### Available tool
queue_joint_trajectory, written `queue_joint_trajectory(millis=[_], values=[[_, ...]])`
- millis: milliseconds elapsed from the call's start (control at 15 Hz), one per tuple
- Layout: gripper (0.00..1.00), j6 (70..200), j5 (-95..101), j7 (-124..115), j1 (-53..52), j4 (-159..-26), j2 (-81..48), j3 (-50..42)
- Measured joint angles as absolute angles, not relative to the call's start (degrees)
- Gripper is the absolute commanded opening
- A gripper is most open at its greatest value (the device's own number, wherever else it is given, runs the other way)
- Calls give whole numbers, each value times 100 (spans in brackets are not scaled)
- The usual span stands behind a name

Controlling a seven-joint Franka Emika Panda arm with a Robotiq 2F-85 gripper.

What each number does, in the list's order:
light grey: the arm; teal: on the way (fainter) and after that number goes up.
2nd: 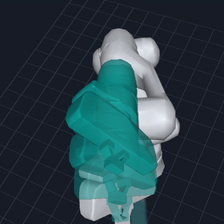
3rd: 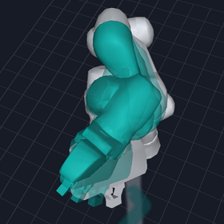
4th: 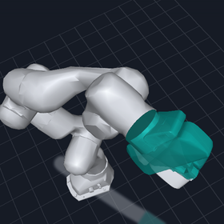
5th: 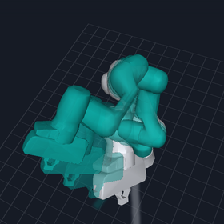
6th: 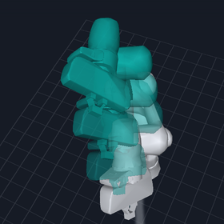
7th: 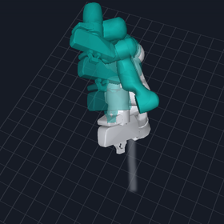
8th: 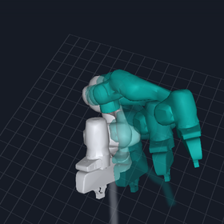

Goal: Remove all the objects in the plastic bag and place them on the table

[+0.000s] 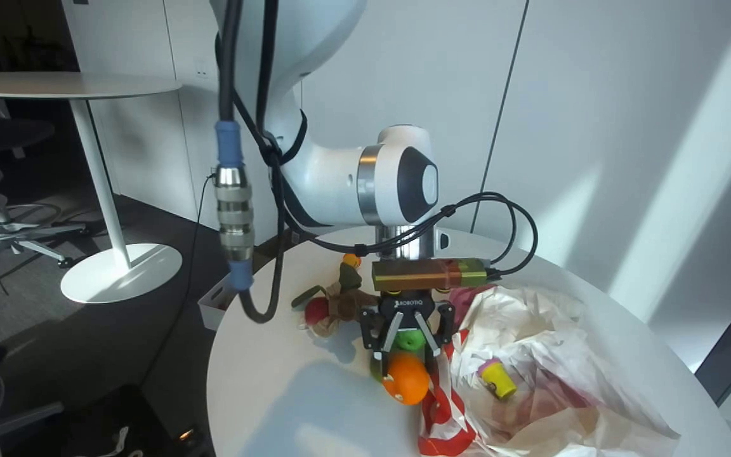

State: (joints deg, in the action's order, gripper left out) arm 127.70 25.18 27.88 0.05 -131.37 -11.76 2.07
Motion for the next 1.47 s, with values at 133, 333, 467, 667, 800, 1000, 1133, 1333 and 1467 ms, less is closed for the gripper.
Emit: queue_joint_trajectory(millis=[133,333,467,667,800,1000,1133,1333,1467], values=[[44,13048,2848,2704,-21,-13131,-1461,180],[44,13422,2974,2718,14,-13102,-1900,96],[93,13530,2989,2729,23,-13058,-2045,100],[100,13559,2989,2709,5,-13030,-2055,110],[100,13554,2990,2667,4,-13011,-1939,99],[100,13533,3033,2555,16,-12957,-1481,-40],[100,13567,3034,2546,89,-12839,-1243,-170],[100,14025,3275,2267,226,-12572,-1300,-425],[100,14478,3595,1997,300,-12417,-1565,-591]])
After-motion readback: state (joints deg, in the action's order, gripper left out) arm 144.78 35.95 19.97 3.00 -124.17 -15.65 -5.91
